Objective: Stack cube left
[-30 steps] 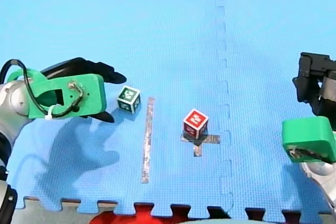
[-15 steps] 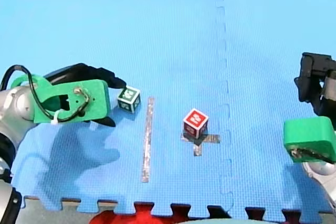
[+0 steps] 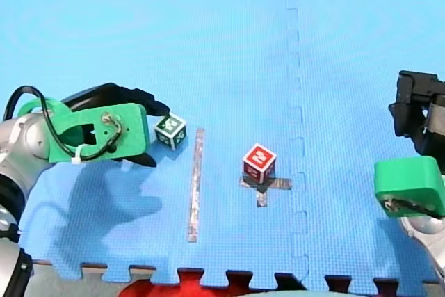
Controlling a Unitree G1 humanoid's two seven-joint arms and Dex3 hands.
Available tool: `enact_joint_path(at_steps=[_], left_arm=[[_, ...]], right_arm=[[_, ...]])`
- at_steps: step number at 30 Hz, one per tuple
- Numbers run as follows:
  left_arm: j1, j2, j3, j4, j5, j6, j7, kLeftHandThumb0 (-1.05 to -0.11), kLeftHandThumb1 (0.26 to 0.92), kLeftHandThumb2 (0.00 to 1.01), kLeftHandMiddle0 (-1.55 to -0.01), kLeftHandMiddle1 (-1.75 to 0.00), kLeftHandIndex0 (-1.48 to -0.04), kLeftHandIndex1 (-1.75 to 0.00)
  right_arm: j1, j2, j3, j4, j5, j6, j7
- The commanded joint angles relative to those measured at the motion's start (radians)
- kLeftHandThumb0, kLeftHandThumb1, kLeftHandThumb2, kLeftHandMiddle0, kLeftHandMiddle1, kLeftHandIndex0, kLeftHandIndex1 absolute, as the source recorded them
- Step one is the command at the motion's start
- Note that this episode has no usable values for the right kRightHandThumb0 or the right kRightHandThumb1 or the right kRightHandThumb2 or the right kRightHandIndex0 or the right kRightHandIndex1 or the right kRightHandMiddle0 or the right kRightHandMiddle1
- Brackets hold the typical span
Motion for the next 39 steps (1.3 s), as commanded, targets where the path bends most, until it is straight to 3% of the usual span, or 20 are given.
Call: enact_joint_path(at_steps=[1, 17, 27, 39], left_arm=[[0.0, 0.001, 0.003, 0.001, -0.004, 0.003, -0.005, -0.815, 0.703, 0.0, -0.84, -1.75, -0.46, 0.0], [-0.007, 0.001, 0.005, 0.0, -0.005, 0.003, 0.002, -0.911, 0.728, 0.01, -0.82, -1.75, -0.36, 0.0], [-0.021, -0.03, 0.007, 0.013, -0.005, 0.035, 0.016, -0.926, 0.73, 0.0, -0.84, -1.75, -0.37, 0.0], [-0.022, -0.036, 0.008, 0.019, 0.0, 0.041, 0.019, -0.942, 0.731, 0.0, -0.87, -1.75, -0.38, 0.0]], right_arm=[[0.004, -0.002, -0.001, -0.002, 0.0, 0.001, -0.004], [0.005, 0.004, -0.004, 0.007, 0.014, -0.003, 0.009], [0.007, 0.002, -0.007, 0.007, 0.019, -0.008, 0.015], [0.021, 0.002, -0.007, -0.013, 0.016, -0.002, 0.018]])
